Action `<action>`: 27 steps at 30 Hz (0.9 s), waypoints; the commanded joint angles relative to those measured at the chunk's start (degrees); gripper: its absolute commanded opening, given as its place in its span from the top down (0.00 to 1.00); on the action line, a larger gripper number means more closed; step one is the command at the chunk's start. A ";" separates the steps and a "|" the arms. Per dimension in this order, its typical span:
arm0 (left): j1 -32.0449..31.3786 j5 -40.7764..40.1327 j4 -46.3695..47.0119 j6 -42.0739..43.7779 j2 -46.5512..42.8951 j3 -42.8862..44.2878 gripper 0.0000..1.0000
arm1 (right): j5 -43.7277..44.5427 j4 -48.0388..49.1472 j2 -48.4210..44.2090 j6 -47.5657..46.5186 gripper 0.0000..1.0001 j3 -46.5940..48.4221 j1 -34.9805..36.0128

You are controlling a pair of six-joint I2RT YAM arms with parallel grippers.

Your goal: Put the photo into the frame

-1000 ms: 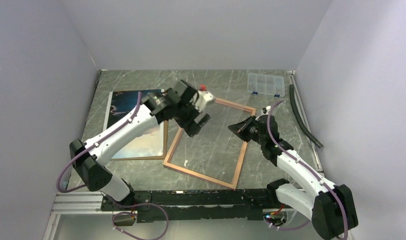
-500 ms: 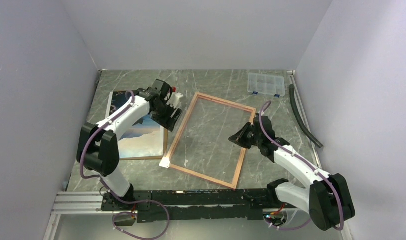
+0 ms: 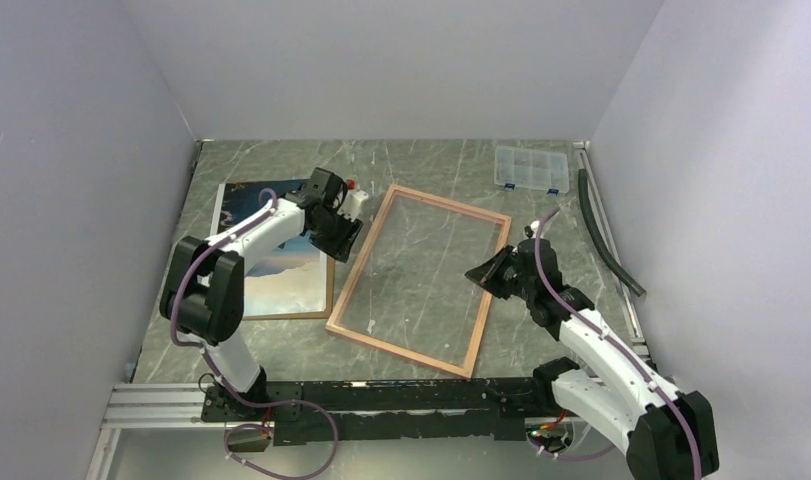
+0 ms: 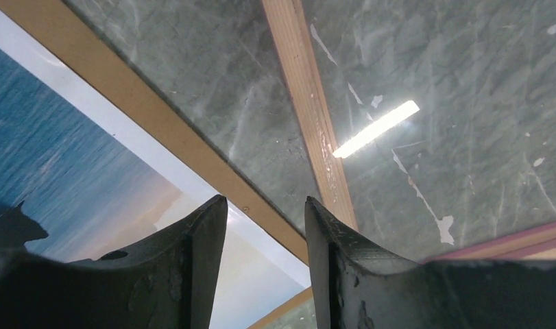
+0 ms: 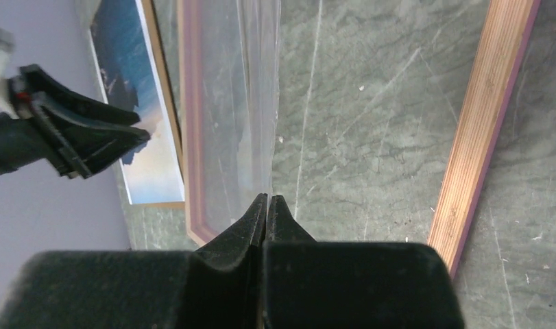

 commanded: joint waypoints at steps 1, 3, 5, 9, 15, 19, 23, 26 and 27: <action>-0.06 1.31 3.28 -1.10 1.92 -0.80 0.50 | 4.41 1.92 -3.15 -0.89 1.00 -0.81 -0.39; 0.01 2.09 3.87 -1.61 2.48 -1.28 0.52 | 4.97 2.44 -3.34 0.21 1.00 -1.33 -0.43; -0.06 3.13 4.00 -1.71 2.50 -2.03 0.52 | 4.49 4.37 -3.30 1.21 1.00 -2.61 -0.37; -0.04 4.48 3.86 -1.29 1.96 -3.35 0.53 | 3.77 5.75 -1.75 1.19 1.00 -2.95 -0.43; -0.08 6.10 5.42 -1.14 1.84 -5.48 0.61 | 3.60 6.00 -0.17 -1.27 1.00 -1.65 -0.39; -0.07 6.14 5.95 -1.43 2.81 -5.54 0.66 | 3.95 5.16 -0.51 -2.47 1.00 -0.73 -0.55; -0.07 6.51 6.06 -1.36 2.90 -5.67 0.70 | 4.54 4.09 -0.97 -3.79 1.00 0.02 -0.72; -0.22 6.52 6.18 -1.37 3.01 -5.89 0.73 | 4.64 3.70 -0.86 -4.75 1.00 0.50 -0.99; -0.20 6.48 6.18 -1.35 3.02 -6.04 0.73 | 4.45 3.86 -0.70 -4.97 1.00 0.63 -1.04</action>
